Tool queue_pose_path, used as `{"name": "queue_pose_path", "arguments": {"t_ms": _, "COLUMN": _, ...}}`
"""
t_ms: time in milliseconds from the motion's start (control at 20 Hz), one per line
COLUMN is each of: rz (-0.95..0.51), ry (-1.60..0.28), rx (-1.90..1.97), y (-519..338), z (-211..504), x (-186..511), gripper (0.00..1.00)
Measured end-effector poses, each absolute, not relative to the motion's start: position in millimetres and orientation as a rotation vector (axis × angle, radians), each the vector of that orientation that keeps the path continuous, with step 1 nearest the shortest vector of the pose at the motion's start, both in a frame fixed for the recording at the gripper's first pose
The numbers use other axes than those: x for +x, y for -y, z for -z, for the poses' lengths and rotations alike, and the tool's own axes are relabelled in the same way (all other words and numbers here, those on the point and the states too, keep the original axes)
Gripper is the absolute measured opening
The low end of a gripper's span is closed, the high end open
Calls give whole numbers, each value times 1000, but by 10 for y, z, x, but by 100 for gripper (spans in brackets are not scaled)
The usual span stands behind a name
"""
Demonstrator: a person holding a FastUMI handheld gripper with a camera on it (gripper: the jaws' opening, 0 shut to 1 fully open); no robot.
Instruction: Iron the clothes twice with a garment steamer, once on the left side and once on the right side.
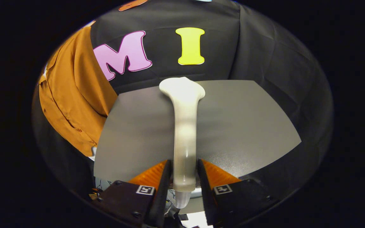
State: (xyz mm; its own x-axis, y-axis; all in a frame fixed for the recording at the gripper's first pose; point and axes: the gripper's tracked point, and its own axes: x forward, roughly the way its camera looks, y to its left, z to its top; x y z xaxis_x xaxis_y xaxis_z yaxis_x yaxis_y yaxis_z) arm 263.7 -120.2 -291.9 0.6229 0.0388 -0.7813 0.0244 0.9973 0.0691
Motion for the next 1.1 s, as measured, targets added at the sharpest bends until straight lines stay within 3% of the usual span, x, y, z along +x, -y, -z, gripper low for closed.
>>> {"name": "queue_pose_path", "arguments": {"t_ms": 150, "rz": -10, "ry": -855, "rx": 70, "y": 1207, "z": 2863, "x": 2705, "gripper": 30}}
{"name": "queue_pose_path", "arguments": {"t_ms": 250, "rz": -7, "ry": -827, "rx": 105, "y": 1186, "z": 2861, "x": 2712, "gripper": 25}}
{"name": "queue_pose_path", "arguments": {"t_ms": 650, "rz": 21, "ry": -560, "rx": 129, "y": 1259, "z": 1988, "x": 2623, "gripper": 25}}
{"name": "queue_pose_path", "arguments": {"t_ms": 1100, "rz": 54, "ry": -213, "rx": 111, "y": 842, "z": 1054, "x": 1938, "gripper": 25}}
